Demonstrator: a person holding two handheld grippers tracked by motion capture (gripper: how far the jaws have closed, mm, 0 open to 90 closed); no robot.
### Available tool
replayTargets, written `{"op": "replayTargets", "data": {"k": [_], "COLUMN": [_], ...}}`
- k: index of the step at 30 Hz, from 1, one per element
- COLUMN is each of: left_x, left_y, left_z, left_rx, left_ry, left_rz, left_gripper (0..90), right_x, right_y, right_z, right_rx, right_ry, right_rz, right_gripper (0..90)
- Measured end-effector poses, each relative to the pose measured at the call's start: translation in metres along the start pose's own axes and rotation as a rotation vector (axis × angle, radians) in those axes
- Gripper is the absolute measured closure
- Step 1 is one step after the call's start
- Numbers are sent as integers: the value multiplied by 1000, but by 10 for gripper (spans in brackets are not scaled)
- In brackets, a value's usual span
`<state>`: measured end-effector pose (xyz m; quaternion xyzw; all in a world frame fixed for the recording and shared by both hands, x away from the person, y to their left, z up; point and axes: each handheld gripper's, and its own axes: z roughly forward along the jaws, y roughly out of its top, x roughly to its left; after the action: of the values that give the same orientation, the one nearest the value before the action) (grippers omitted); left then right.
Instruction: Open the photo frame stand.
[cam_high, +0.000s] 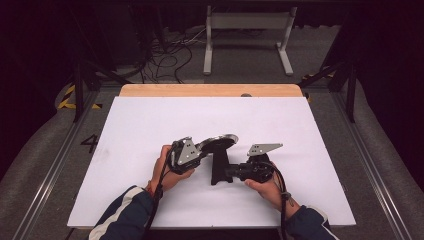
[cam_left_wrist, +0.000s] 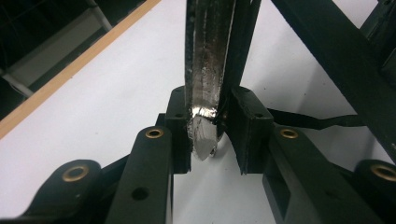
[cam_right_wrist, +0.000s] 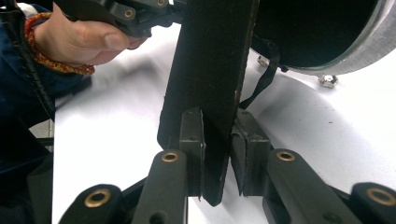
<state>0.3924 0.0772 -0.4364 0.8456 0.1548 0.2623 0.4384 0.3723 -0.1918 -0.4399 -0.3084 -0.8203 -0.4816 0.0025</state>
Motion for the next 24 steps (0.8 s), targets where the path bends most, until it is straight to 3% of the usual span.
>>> {"op": "replayTargets", "data": {"k": [5, 24], "left_x": [-1, -1], "left_y": [0, -3], "left_z": [0, -3], "left_rx": [0, 7], "left_ry": [7, -51], "left_rz": [16, 2], "left_gripper": [714, 724], "right_x": [0, 7], "right_y": [-1, -7], "right_z": [0, 2], "right_rx": [6, 34], "right_ry": [-13, -52], "right_rz": [-12, -58], "right_gripper": [760, 795]}}
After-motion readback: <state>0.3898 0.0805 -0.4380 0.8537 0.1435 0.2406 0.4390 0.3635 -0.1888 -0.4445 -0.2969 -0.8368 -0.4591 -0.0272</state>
